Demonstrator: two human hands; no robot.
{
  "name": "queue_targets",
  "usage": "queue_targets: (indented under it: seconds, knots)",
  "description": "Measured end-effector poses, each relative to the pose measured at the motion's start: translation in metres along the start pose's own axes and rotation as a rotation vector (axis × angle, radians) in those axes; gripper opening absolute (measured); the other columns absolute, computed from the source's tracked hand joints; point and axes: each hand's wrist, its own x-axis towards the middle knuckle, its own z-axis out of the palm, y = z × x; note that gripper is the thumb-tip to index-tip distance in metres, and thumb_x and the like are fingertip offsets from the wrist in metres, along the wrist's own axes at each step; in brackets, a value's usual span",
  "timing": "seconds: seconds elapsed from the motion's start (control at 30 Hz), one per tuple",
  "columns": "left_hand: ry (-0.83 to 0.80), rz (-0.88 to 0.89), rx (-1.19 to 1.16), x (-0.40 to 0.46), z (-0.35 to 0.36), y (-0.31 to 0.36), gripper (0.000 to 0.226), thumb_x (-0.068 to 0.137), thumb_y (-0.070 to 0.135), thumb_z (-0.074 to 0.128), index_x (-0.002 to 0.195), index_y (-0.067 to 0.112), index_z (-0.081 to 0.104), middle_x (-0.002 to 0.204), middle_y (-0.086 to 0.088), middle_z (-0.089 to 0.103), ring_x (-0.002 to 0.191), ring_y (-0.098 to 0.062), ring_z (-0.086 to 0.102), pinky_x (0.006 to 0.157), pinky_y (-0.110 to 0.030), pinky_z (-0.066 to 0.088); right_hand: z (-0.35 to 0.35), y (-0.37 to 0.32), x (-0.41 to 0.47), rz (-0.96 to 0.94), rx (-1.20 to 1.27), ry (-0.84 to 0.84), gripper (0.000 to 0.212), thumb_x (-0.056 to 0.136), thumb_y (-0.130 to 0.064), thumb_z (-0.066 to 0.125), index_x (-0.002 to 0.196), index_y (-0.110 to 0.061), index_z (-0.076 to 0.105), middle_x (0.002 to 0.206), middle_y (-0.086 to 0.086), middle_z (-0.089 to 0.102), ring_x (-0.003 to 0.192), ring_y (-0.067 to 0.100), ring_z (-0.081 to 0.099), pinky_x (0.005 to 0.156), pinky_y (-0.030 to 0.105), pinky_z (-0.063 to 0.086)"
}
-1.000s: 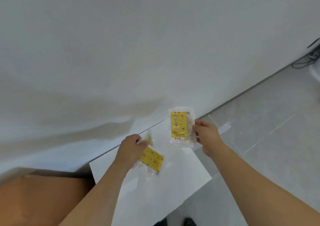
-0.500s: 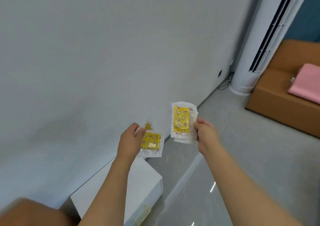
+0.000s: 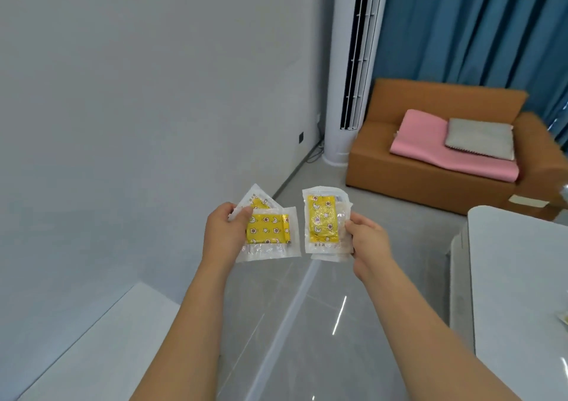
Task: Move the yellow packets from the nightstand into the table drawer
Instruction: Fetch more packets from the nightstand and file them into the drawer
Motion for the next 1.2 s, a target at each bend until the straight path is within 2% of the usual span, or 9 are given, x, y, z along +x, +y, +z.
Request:
queue_targets:
  seconds: [0.23, 0.4, 0.53, 0.67, 0.77, 0.93, 1.0, 1.1, 1.2]
  knots:
    - [-0.051, -0.047, -0.08, -0.111, 0.112, 0.035, 0.021, 0.089, 0.029, 0.066, 0.075, 0.014, 0.061, 0.071, -0.005, 0.068, 0.065, -0.026, 0.066, 0.062, -0.041, 0.055, -0.17, -0.051, 0.004, -0.03, 0.04, 0.037, 0.032, 0.093, 0.004, 0.053, 0.119, -0.01, 0.066, 0.107, 0.011, 0.073, 0.099, 0.029, 0.07, 0.091, 0.048, 0.055]
    - [-0.058, -0.14, -0.188, -0.194, 0.204, 0.046, 0.024, 0.091, 0.024, 0.067, 0.079, 0.005, 0.057, 0.071, -0.006, 0.063, 0.062, -0.022, 0.059, 0.062, -0.034, 0.049, -0.281, -0.069, 0.001, 0.002, 0.014, 0.105, 0.032, 0.092, 0.005, 0.054, 0.117, -0.01, 0.067, 0.106, 0.012, 0.073, 0.097, 0.03, 0.07, 0.089, 0.051, 0.056]
    - [-0.086, -0.173, -0.187, -0.232, 0.25, 0.048, 0.033, 0.089, 0.029, 0.068, 0.086, -0.002, 0.056, 0.077, -0.011, 0.065, 0.066, -0.025, 0.061, 0.066, -0.042, 0.053, -0.334, -0.075, -0.003, 0.018, 0.051, 0.128, 0.034, 0.091, 0.007, 0.053, 0.117, -0.009, 0.068, 0.108, 0.014, 0.072, 0.097, 0.031, 0.07, 0.087, 0.052, 0.056]
    - [-0.057, -0.264, -0.343, -0.285, 0.292, 0.061, 0.02, 0.091, 0.024, 0.067, 0.082, 0.01, 0.057, 0.078, -0.009, 0.067, 0.069, -0.027, 0.065, 0.07, -0.043, 0.055, -0.407, -0.087, -0.018, 0.04, 0.065, 0.138, 0.031, 0.092, 0.009, 0.051, 0.11, -0.01, 0.068, 0.103, 0.011, 0.072, 0.091, 0.029, 0.07, 0.071, 0.04, 0.059]
    - [-0.123, -0.353, -0.477, -0.336, 0.33, 0.081, 0.012, 0.095, 0.019, 0.064, 0.096, 0.008, 0.06, 0.09, -0.009, 0.072, 0.076, -0.025, 0.071, 0.08, -0.047, 0.057, -0.48, -0.102, -0.024, 0.038, 0.071, 0.153, 0.032, 0.094, 0.007, 0.049, 0.111, -0.012, 0.068, 0.104, 0.01, 0.071, 0.088, 0.026, 0.069, 0.06, 0.032, 0.055]
    - [-0.118, -0.366, -0.552, -0.425, 0.397, 0.105, 0.012, 0.095, 0.018, 0.064, 0.095, 0.008, 0.059, 0.099, -0.013, 0.073, 0.083, -0.029, 0.071, 0.087, -0.055, 0.056, -0.594, -0.127, -0.025, -0.009, 0.041, 0.156, 0.034, 0.093, 0.005, 0.049, 0.112, -0.012, 0.071, 0.103, 0.009, 0.073, 0.095, 0.028, 0.07, 0.067, 0.031, 0.055]
    - [-0.136, -0.408, -0.578, -0.458, 0.42, 0.11, 0.011, 0.096, 0.017, 0.062, 0.098, 0.006, 0.059, 0.093, -0.01, 0.073, 0.078, -0.026, 0.073, 0.08, -0.05, 0.059, -0.627, -0.129, -0.028, 0.015, 0.035, 0.165, 0.035, 0.093, 0.005, 0.048, 0.115, -0.011, 0.07, 0.105, 0.01, 0.073, 0.097, 0.029, 0.07, 0.065, 0.03, 0.054]
    - [-0.185, -0.479, -0.699, -0.488, 0.447, 0.122, 0.012, 0.1, 0.014, 0.055, 0.105, 0.004, 0.059, 0.084, -0.009, 0.075, 0.065, -0.019, 0.074, 0.054, -0.036, 0.06, -0.665, -0.128, -0.024, 0.033, 0.061, 0.184, 0.035, 0.092, 0.006, 0.05, 0.115, -0.011, 0.07, 0.106, 0.012, 0.073, 0.098, 0.03, 0.069, 0.071, 0.035, 0.057]
    - [-0.238, -0.538, -0.791, -0.515, 0.477, 0.137, 0.019, 0.103, 0.017, 0.049, 0.1, 0.006, 0.065, 0.075, -0.004, 0.076, 0.062, -0.015, 0.073, 0.051, -0.031, 0.06, -0.706, -0.136, -0.025, 0.042, 0.08, 0.189, 0.033, 0.093, 0.003, 0.051, 0.114, -0.014, 0.07, 0.108, 0.011, 0.073, 0.1, 0.03, 0.07, 0.079, 0.041, 0.058]
